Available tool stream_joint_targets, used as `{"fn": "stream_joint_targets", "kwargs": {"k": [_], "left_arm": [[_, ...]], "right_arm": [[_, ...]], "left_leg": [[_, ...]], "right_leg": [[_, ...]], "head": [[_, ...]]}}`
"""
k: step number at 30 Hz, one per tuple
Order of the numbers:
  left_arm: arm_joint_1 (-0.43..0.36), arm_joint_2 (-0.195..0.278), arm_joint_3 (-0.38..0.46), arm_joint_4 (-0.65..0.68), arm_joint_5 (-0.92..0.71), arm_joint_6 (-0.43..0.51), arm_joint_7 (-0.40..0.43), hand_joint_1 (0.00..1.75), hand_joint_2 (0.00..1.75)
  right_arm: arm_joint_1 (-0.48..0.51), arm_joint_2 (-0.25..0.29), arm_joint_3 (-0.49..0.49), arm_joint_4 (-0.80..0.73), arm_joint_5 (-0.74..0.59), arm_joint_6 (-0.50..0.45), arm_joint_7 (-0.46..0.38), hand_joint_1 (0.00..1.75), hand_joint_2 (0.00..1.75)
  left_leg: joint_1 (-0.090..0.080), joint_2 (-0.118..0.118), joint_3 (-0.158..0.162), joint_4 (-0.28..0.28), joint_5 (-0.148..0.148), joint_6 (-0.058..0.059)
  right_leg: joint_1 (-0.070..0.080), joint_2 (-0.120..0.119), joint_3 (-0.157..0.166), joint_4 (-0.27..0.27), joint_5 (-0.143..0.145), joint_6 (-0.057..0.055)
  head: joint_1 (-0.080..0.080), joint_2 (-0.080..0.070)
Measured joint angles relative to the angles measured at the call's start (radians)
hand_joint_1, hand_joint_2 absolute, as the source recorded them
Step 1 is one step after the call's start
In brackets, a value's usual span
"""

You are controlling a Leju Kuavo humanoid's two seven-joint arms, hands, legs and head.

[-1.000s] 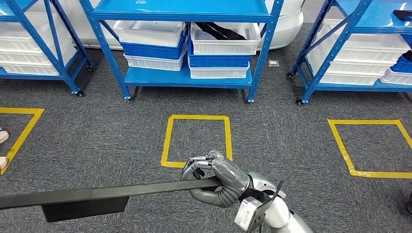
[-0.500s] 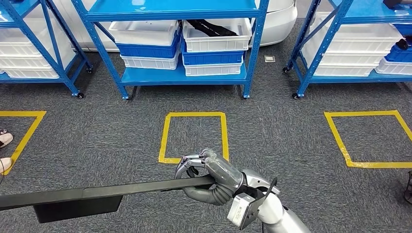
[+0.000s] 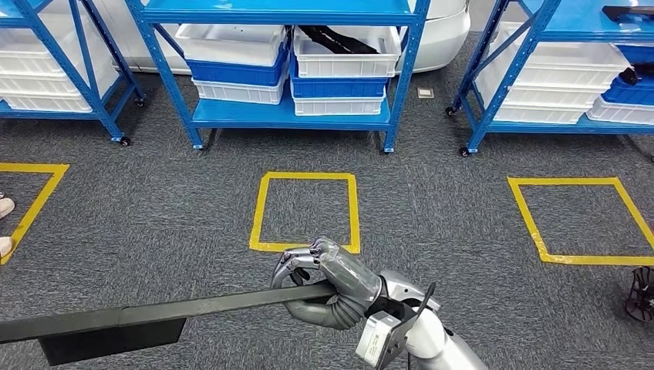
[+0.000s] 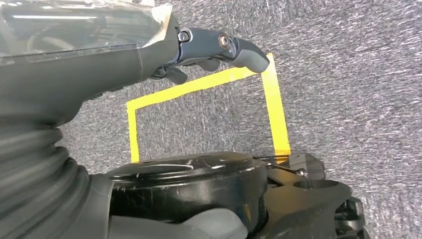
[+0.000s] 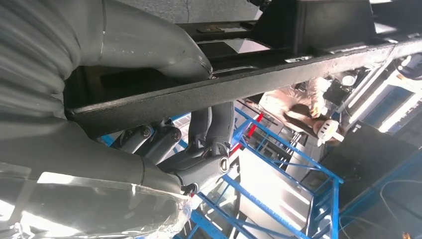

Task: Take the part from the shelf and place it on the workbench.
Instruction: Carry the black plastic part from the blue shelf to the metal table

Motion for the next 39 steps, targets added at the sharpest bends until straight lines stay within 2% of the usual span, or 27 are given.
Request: {"fn": "stream_joint_targets", "kwargs": {"k": [2, 3, 4, 5, 6, 7, 8, 10, 11, 13, 15, 18, 19, 20, 21, 23, 24, 25, 28, 30, 31, 33, 34, 35, 36, 38, 39], "left_arm": [[0.000, 0.000, 0.000, 0.000, 0.001, 0.001, -0.002, 0.00, 1.75], [0.000, 0.000, 0.000, 0.000, 0.001, 0.001, -0.003, 0.00, 1.75], [0.000, 0.000, 0.000, 0.000, 0.001, 0.000, -0.004, 0.00, 1.75], [0.000, 0.000, 0.000, 0.000, 0.001, 0.000, -0.005, 0.00, 1.75], [0.000, 0.000, 0.000, 0.000, 0.001, 0.000, -0.006, 0.00, 1.75], [0.000, -0.001, 0.000, 0.000, 0.001, 0.000, -0.007, 0.00, 1.75], [0.000, -0.001, 0.000, 0.001, 0.000, 0.000, -0.008, 0.00, 1.75], [-0.001, -0.001, 0.000, 0.002, -0.001, 0.000, -0.010, 0.00, 1.75], [-0.001, -0.001, 0.000, 0.003, -0.001, 0.000, -0.011, 0.00, 1.75], [-0.001, -0.001, 0.000, 0.004, -0.001, 0.000, -0.013, 0.00, 1.75], [-0.001, -0.001, 0.000, 0.005, -0.001, 0.000, -0.014, 0.00, 1.75], [-0.001, -0.001, 0.000, 0.005, -0.001, 0.000, -0.014, 0.00, 1.75], [-0.001, -0.001, 0.000, 0.005, -0.001, 0.000, -0.014, 0.00, 1.75], [-0.001, -0.001, 0.000, 0.005, 0.000, 0.001, -0.014, 0.00, 1.75], [-0.001, -0.001, 0.000, 0.005, 0.000, 0.001, -0.014, 0.00, 1.75], [-0.001, -0.001, 0.000, 0.006, 0.000, 0.001, -0.014, 0.00, 1.75], [-0.001, -0.001, 0.000, 0.006, 0.001, 0.001, -0.014, 0.00, 1.75], [-0.001, -0.001, 0.000, 0.006, 0.001, 0.002, -0.014, 0.00, 1.75], [0.001, -0.002, 0.005, 0.008, 0.023, 0.019, -0.022, 0.00, 1.75], [0.003, -0.001, 0.017, 0.008, 0.046, 0.034, -0.029, 0.00, 1.75], [0.004, 0.001, 0.023, 0.009, 0.055, 0.035, -0.028, 0.00, 1.75], [0.007, 0.010, 0.036, 0.012, 0.075, 0.035, -0.019, 0.00, 1.75], [0.009, 0.014, 0.044, 0.015, 0.088, 0.039, -0.012, 0.00, 1.75], [0.011, 0.018, 0.053, 0.018, 0.103, 0.048, -0.004, 0.00, 1.75], [0.015, 0.022, 0.063, 0.022, 0.117, 0.058, 0.002, 0.00, 1.75], [0.023, 0.029, 0.084, 0.029, 0.134, 0.077, 0.009, 0.00, 1.75], [0.026, 0.031, 0.096, 0.032, 0.137, 0.083, 0.009, 0.00, 1.75]], "right_arm": [[0.002, -0.002, 0.002, -0.001, -0.001, 0.000, 0.000, 1.75, 1.75], [0.003, -0.003, 0.003, -0.001, -0.001, 0.000, 0.000, 1.75, 1.75], [0.005, -0.005, 0.004, -0.001, -0.001, 0.000, 0.000, 1.75, 1.75], [0.005, -0.007, 0.005, -0.001, -0.001, 0.001, 0.000, 1.75, 1.75], [0.006, -0.008, 0.006, -0.001, -0.001, 0.001, 0.000, 1.75, 1.75], [0.005, -0.009, 0.006, -0.001, -0.001, 0.001, 0.000, 1.75, 1.75], [0.005, -0.009, 0.006, -0.002, -0.001, 0.001, 0.000, 1.75, 1.75], [0.004, -0.009, 0.007, -0.003, -0.001, 0.001, 0.000, 1.75, 1.75], [0.003, -0.010, 0.007, -0.004, -0.001, 0.002, 0.000, 1.75, 1.75], [0.002, -0.010, 0.008, -0.004, -0.002, 0.003, 0.000, 1.75, 1.75], [0.000, -0.009, 0.009, -0.005, -0.002, 0.004, 0.000, 1.75, 1.75], [0.000, -0.008, 0.010, -0.006, -0.005, 0.006, 0.000, 1.75, 1.75], [0.000, -0.008, 0.011, -0.006, -0.005, 0.008, 0.000, 1.75, 1.75], [0.000, -0.008, 0.011, -0.006, -0.006, 0.009, 0.000, 1.75, 1.75], [0.000, -0.008, 0.012, -0.006, -0.006, 0.010, 0.000, 1.75, 1.75], [-0.001, -0.008, 0.013, -0.006, -0.005, 0.010, 0.000, 1.75, 1.75], [-0.002, -0.008, 0.014, -0.006, -0.003, 0.010, 0.000, 1.75, 1.75], [-0.002, -0.009, 0.014, -0.006, 0.000, 0.009, 0.000, 1.75, 1.75], [-0.002, -0.013, 0.012, -0.007, 0.014, 0.003, 0.009, 1.75, 1.75], [0.001, -0.020, 0.008, -0.009, 0.027, -0.001, 0.018, 1.75, 1.75], [0.004, -0.024, 0.004, -0.009, 0.034, -0.003, 0.022, 1.75, 1.75], [0.012, -0.032, -0.004, -0.009, 0.050, -0.007, 0.027, 1.75, 1.75], [0.017, -0.036, -0.006, -0.009, 0.056, -0.009, 0.030, 1.75, 1.75], [0.021, -0.039, -0.007, -0.009, 0.061, -0.009, 0.033, 1.75, 1.75], [0.023, -0.042, -0.008, -0.010, 0.066, -0.010, 0.035, 1.75, 1.75], [0.025, -0.046, -0.009, -0.012, 0.072, -0.010, 0.039, 1.75, 1.75], [0.026, -0.048, -0.010, -0.014, 0.073, -0.010, 0.039, 1.75, 1.75]], "left_leg": [[0.000, 0.004, -0.013, -0.001, 0.010, 0.003], [0.000, 0.005, -0.020, -0.001, 0.015, 0.002], [0.000, 0.005, -0.026, 0.000, 0.019, 0.001], [0.001, 0.005, -0.030, 0.000, 0.023, -0.002], [0.002, 0.005, -0.033, 0.002, 0.025, -0.005], [0.002, 0.005, -0.035, 0.004, 0.027, -0.009], [0.001, 0.005, -0.038, 0.008, 0.028, -0.014], [-0.001, 0.004, -0.044, 0.013, 0.031, -0.026], [-0.002, 0.004, -0.047, 0.014, 0.034, -0.033], [0.002, 0.003, -0.053, 0.016, 0.036, -0.044], [0.005, 0.002, -0.074, 0.062, -0.003, -0.052], [0.006, 0.000, -0.145, 0.246, -0.111, -0.060], [0.006, 0.000, -0.157, 0.286, -0.127, -0.059], [0.006, 0.000, -0.149, 0.291, -0.123, -0.057], [0.006, 0.000, -0.122, 0.256, -0.102, -0.052], [0.004, -0.002, -0.037, 0.121, -0.052, -0.037], [0.002, -0.003, -0.006, 0.065, -0.038, -0.031], [-0.002, -0.003, 0.010, 0.031, -0.034, -0.025], [-0.007, -0.002, 0.008, 0.009, -0.024, -0.012], [-0.004, 0.001, 0.008, -0.007, -0.006, -0.001], [-0.002, 0.003, 0.006, -0.012, 0.002, 0.002], [-0.003, 0.004, -0.005, -0.012, 0.010, 0.004], [-0.003, 0.005, -0.010, -0.012, 0.013, 0.003], [-0.003, 0.005, -0.013, -0.011, 0.015, 0.001], [-0.002, 0.006, -0.015, -0.010, 0.016, -0.001], [-0.002, 0.006, -0.017, -0.005, 0.016, -0.006], [-0.004, 0.005, -0.020, 0.000, 0.015, -0.012]], "right_leg": [[-0.007, 0.000, -0.055, 0.130, -0.065, -0.001], [-0.010, 0.000, -0.077, 0.189, -0.089, 0.002], [-0.014, 0.000, -0.084, 0.220, -0.100, 0.009], [-0.019, 0.000, -0.069, 0.205, -0.093, 0.019], [-0.024, -0.001, -0.035, 0.154, -0.075, 0.030], [-0.029, -0.002, 0.011, 0.076, -0.051, 0.041], [-0.031, -0.001, 0.051, 0.006, -0.033, 0.045], [-0.029, 0.001, 0.088, -0.067, -0.016, 0.036], [-0.025, 0.003, 0.085, -0.067, -0.014, 0.026], [-0.028, 0.004, 0.079, -0.066, -0.006, 0.009], [-0.033, 0.004, 0.073, -0.068, 0.004, -0.009], [-0.025, 0.002, 0.055, -0.067, 0.016, -0.030], [-0.021, 0.002, 0.049, -0.067, 0.020, -0.033], [-0.018, 0.002, 0.045, -0.067, 0.023, -0.034], [-0.014, 0.002, 0.042, -0.067, 0.027, -0.035], [-0.009, 0.003, 0.039, -0.067, 0.032, -0.031], [-0.005, 0.004, 0.037, -0.066, 0.035, -0.028], [-0.004, 0.003, 0.034, -0.065, 0.038, -0.023], [-0.005, -0.001, 0.024, -0.065, 0.048, -0.005], [-0.005, 0.000, 0.005, -0.036, 0.029, 0.000], [-0.006, 0.000, -0.017, 0.011, 0.003, -0.002], [-0.012, 0.000, -0.074, 0.146, -0.061, -0.005], [-0.015, 0.000, -0.094, 0.199, -0.082, -0.001], [-0.019, 0.000, -0.094, 0.215, -0.085, 0.006], [-0.023, 0.000, -0.072, 0.188, -0.073, 0.017], [-0.031, -0.002, 0.009, 0.052, -0.032, 0.035], [-0.032, -0.003, 0.043, -0.010, -0.017, 0.036]], "head": [[0.002, 0.000], [0.002, 0.000], [0.002, 0.000], [0.002, 0.000], [0.002, 0.000], [0.002, 0.000], [0.002, 0.000], [0.002, 0.000], [0.002, 0.000], [0.001, 0.000], [-0.001, 0.000], [-0.003, 0.000], [-0.003, 0.000], [-0.003, 0.000], [-0.003, 0.000], [-0.003, 0.000], [-0.002, 0.000], [-0.002, 0.000], [-0.003, 0.000], [-0.001, 0.000], [-0.001, 0.000], [0.000, 0.000], [0.000, 0.000], [0.000, 0.000], [0.001, 0.000], [0.000, 0.000], [0.000, 0.000]]}}
